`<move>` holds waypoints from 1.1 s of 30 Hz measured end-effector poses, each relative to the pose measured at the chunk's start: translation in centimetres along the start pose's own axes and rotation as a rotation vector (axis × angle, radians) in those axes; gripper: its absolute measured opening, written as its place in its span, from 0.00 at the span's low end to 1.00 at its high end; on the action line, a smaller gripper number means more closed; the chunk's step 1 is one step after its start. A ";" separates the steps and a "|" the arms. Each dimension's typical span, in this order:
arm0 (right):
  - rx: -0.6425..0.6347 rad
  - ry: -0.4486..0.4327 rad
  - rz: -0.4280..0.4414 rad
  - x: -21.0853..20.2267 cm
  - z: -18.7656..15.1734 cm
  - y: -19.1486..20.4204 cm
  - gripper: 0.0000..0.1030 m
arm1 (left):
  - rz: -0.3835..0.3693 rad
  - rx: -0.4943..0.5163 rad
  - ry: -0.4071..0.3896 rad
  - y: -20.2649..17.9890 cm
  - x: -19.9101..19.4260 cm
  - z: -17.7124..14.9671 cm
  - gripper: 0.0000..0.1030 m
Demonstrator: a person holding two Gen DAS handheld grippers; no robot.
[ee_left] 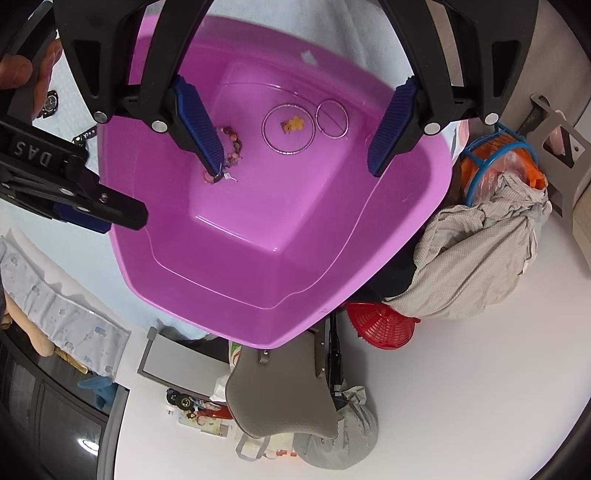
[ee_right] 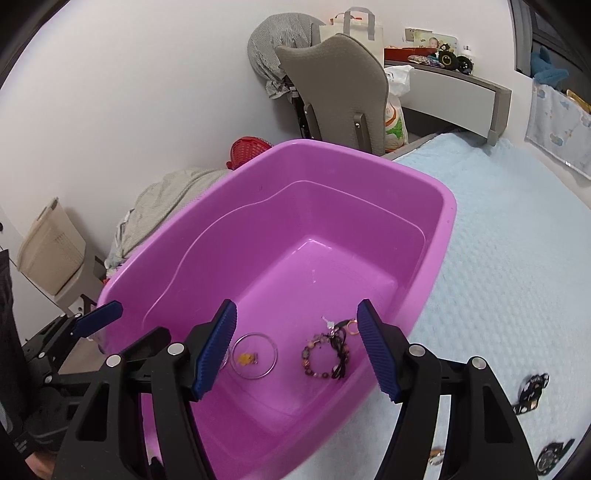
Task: Organize jewelry
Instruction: 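Open the right tool dropping the necklace while the left tool releases the charm, then withdraw both tools from the tub back over the bed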
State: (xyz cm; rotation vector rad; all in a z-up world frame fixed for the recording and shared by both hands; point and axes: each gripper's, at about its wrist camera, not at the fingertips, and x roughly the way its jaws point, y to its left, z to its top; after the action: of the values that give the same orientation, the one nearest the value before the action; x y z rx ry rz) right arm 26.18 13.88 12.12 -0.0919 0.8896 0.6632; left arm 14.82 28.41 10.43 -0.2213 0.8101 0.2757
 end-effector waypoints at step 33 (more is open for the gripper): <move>0.209 -0.155 -0.089 -16.8 -16.5 -8.3 0.63 | -0.109 0.192 -0.069 -12.5 -10.0 -10.3 0.76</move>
State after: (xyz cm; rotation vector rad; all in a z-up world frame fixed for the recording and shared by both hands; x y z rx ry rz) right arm 12.06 -6.71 12.47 0.1057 0.7960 0.4842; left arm 5.33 12.06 12.00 -0.0749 0.7480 0.1016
